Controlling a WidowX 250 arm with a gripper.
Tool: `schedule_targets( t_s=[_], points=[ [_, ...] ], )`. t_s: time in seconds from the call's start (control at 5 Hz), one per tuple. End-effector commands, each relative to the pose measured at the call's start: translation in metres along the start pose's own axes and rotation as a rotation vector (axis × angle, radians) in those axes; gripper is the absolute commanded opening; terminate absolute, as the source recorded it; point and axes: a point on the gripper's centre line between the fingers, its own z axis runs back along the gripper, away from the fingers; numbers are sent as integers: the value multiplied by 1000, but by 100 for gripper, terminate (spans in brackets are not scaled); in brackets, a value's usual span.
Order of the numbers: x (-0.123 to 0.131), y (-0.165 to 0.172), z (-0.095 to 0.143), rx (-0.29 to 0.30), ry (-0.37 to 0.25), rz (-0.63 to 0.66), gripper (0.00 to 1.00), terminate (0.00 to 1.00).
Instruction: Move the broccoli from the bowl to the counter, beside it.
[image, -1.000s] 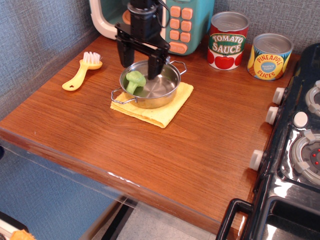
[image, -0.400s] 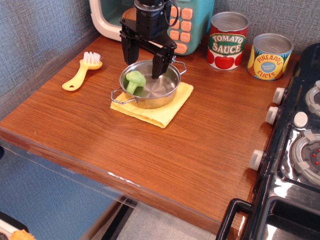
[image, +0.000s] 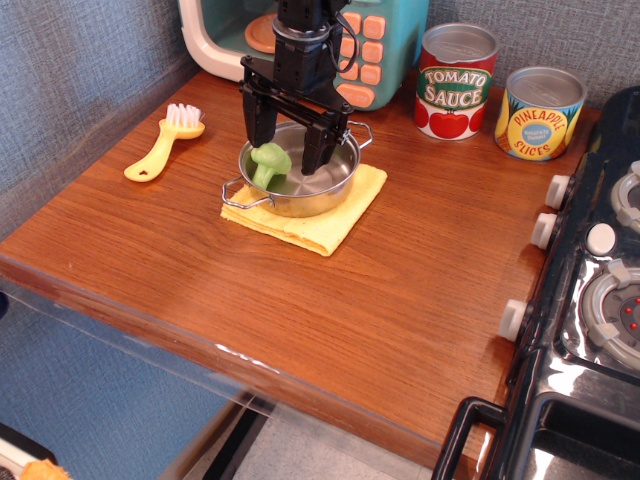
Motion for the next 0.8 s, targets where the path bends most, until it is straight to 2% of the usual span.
schedule_targets(
  t_s=[0.0,0.6],
  points=[
    [4,6,3,-6,-3,30,100,0],
    [4,2,-2,-27,-7,31,100,0]
  ],
)
